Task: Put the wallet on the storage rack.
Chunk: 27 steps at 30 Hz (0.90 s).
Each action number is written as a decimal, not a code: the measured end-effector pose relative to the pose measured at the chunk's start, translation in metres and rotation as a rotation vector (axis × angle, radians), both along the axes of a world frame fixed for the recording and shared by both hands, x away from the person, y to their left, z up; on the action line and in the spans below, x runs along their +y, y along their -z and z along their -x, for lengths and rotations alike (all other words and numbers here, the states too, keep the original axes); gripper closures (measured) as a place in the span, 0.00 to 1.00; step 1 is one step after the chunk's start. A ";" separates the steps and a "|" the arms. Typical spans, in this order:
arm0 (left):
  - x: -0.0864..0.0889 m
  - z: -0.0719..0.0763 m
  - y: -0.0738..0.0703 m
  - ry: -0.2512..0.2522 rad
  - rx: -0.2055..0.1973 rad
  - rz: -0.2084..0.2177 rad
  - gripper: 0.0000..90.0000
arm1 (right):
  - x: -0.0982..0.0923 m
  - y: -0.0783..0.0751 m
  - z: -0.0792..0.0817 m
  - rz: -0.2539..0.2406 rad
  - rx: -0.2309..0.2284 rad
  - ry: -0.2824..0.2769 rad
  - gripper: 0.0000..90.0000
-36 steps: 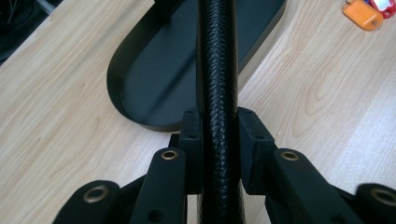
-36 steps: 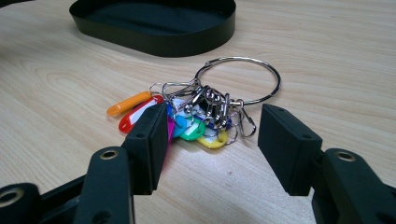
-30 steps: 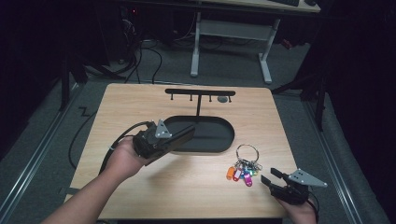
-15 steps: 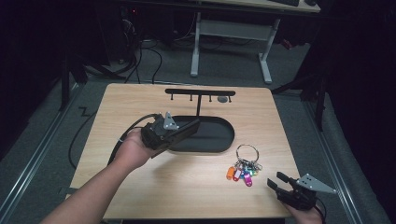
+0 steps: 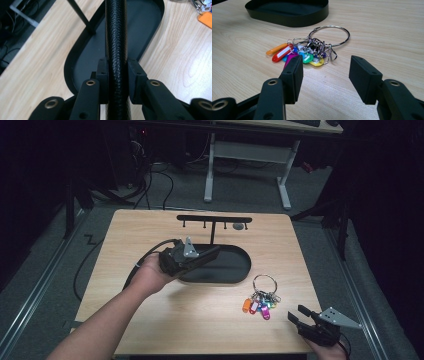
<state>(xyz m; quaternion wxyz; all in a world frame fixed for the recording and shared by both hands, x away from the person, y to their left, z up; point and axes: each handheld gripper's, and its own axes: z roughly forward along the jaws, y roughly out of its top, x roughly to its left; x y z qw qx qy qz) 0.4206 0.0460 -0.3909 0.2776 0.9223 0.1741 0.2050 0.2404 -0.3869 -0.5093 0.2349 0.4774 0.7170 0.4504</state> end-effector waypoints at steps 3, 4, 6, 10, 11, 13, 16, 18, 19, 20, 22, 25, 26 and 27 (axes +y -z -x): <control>-0.010 -0.006 0.003 0.037 -0.024 -0.021 0.83 | 0.000 0.000 0.000 0.004 -0.005 -0.001 0.51; -0.012 -0.007 0.004 0.047 -0.029 -0.026 0.83 | 0.000 0.000 0.000 0.004 -0.006 -0.002 0.51; -0.014 -0.009 0.005 0.061 -0.034 -0.030 0.83 | 0.000 0.000 0.000 0.005 -0.007 -0.001 0.51; -0.023 -0.017 0.011 0.108 -0.054 -0.033 0.83 | 0.000 0.001 -0.001 0.011 0.002 -0.001 0.51; -0.026 -0.019 0.012 0.114 -0.059 -0.039 0.83 | 0.000 0.000 -0.001 0.013 -0.001 -0.001 0.51; -0.030 -0.021 0.014 0.128 -0.076 -0.047 0.83 | 0.001 -0.001 0.000 0.017 -0.007 -0.002 0.51; -0.037 -0.022 0.014 0.150 -0.102 -0.062 0.83 | 0.004 -0.001 0.003 0.027 -0.008 -0.010 0.51; -0.039 -0.022 0.014 0.157 -0.112 -0.065 0.83 | 0.004 -0.001 0.004 0.025 -0.004 -0.008 0.51; -0.042 -0.022 0.014 0.166 -0.123 -0.066 0.83 | 0.004 -0.001 0.004 0.025 -0.005 -0.010 0.51; -0.045 -0.024 0.015 0.172 -0.126 -0.067 0.83 | 0.004 -0.001 0.005 0.026 -0.006 -0.009 0.51; -0.047 -0.024 0.016 0.174 -0.132 -0.069 0.83 | 0.003 -0.001 0.005 0.023 -0.008 -0.009 0.51; -0.053 -0.029 0.021 0.183 -0.136 -0.082 0.83 | 0.001 0.000 0.005 0.019 -0.005 -0.005 0.51; -0.053 -0.029 0.021 0.183 -0.136 -0.082 0.83 | 0.001 0.000 0.005 0.019 -0.005 -0.005 0.51; -0.056 -0.033 0.024 0.187 -0.143 -0.092 0.83 | 0.001 0.000 0.005 0.018 -0.004 -0.004 0.51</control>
